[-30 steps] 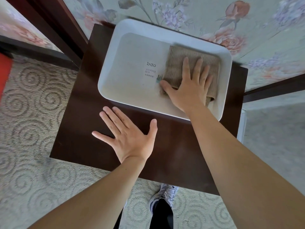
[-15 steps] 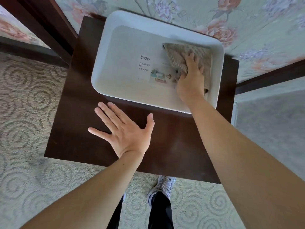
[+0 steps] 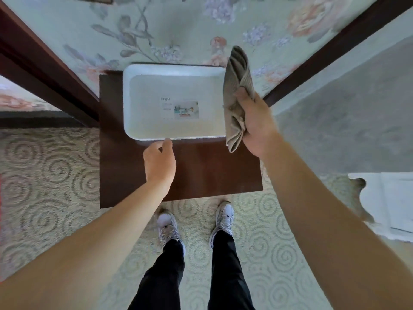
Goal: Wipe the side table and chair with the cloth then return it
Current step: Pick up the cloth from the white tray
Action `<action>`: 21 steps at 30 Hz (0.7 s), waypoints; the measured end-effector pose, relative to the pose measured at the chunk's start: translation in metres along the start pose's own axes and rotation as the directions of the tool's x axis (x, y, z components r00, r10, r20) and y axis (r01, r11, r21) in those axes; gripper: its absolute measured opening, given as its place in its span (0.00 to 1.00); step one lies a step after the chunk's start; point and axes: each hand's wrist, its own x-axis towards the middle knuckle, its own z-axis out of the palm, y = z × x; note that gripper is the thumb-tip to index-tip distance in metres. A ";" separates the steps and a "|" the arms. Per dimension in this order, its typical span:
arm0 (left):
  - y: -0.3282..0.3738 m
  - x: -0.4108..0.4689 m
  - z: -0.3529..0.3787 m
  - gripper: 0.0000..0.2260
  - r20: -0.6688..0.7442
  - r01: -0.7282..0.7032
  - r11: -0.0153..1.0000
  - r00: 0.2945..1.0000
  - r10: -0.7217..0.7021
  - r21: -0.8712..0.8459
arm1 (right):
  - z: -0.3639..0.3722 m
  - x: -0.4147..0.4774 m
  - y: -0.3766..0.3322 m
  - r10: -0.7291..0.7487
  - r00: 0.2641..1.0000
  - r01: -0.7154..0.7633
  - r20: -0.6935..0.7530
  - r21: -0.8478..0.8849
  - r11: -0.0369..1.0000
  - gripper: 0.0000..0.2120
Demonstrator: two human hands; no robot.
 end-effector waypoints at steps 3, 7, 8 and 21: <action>0.047 -0.044 -0.009 0.16 0.239 -0.008 0.991 0.970 0.039 -0.131 | -0.009 -0.059 -0.027 0.058 0.998 -0.051 -0.036 0.161 0.986 0.09; 0.109 -0.118 0.001 0.19 0.504 -0.019 0.978 0.855 0.123 -0.207 | -0.032 -0.140 -0.070 0.137 0.988 -0.111 -0.076 0.277 0.955 0.20; 0.121 -0.139 0.005 0.20 0.563 -0.025 0.976 0.813 0.146 -0.218 | -0.041 -0.159 -0.079 0.138 0.987 -0.106 -0.080 0.319 0.942 0.25; 0.163 -0.426 0.085 0.09 0.855 -0.143 0.953 0.420 0.303 -0.267 | -0.272 -0.414 -0.121 -0.206 0.960 0.274 -0.189 0.493 0.826 0.27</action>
